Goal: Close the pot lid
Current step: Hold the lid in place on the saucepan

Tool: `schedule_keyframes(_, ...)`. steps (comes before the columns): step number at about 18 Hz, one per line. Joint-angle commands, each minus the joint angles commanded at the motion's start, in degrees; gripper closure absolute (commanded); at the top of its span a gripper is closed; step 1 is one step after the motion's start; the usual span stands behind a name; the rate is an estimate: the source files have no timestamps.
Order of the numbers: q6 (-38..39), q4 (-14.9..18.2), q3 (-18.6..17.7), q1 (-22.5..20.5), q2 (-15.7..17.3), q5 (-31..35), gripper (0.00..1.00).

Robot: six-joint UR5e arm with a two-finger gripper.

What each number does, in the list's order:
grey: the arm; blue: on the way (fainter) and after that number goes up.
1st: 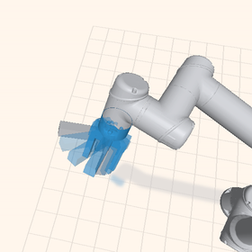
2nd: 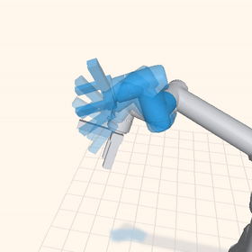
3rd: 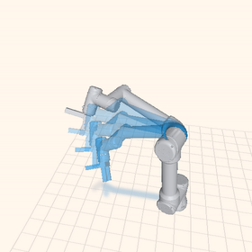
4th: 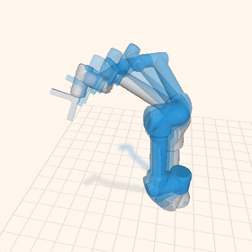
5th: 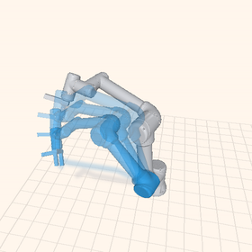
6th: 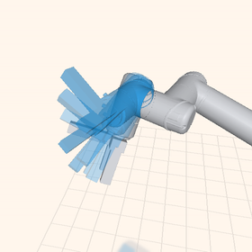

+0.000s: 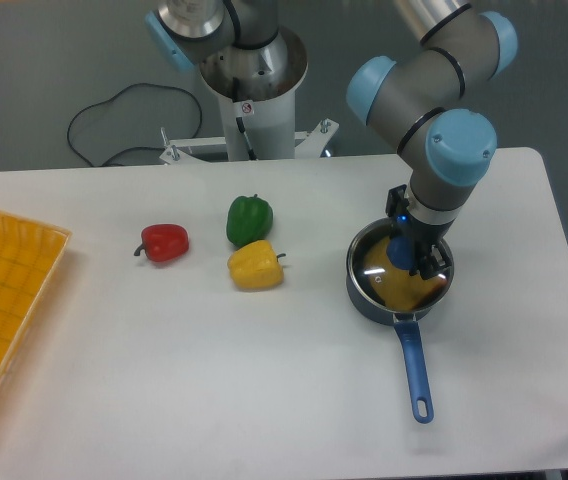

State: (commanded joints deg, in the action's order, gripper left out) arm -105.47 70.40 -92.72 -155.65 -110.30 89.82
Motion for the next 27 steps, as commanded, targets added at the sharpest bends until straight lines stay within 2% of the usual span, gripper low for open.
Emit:
schedule_keyframes(6, -2.8, 0.0, 0.0, -0.4, 0.0, 0.1, 0.45)
schedule_keyframes(20, -2.8, -0.1, -0.4, -0.3, -0.1, 0.1, 0.42)
schedule_keyframes(21, -2.9, -0.1, -0.4, -0.4, 0.0, 0.1, 0.40)
schedule_keyframes(22, -3.0, -0.2, -0.4, -0.4, 0.0, 0.1, 0.26)
schedule_keyframes(24, -3.1, -0.2, -0.4, -0.3, -0.1, 0.3, 0.11)
schedule_keyframes(25, -3.3, -0.2, -0.4, -0.4, -0.1, 0.3, 0.00)
schedule_keyframes(27, -3.3, -0.2, -0.3, -0.4, -0.1, 0.6, 0.00)
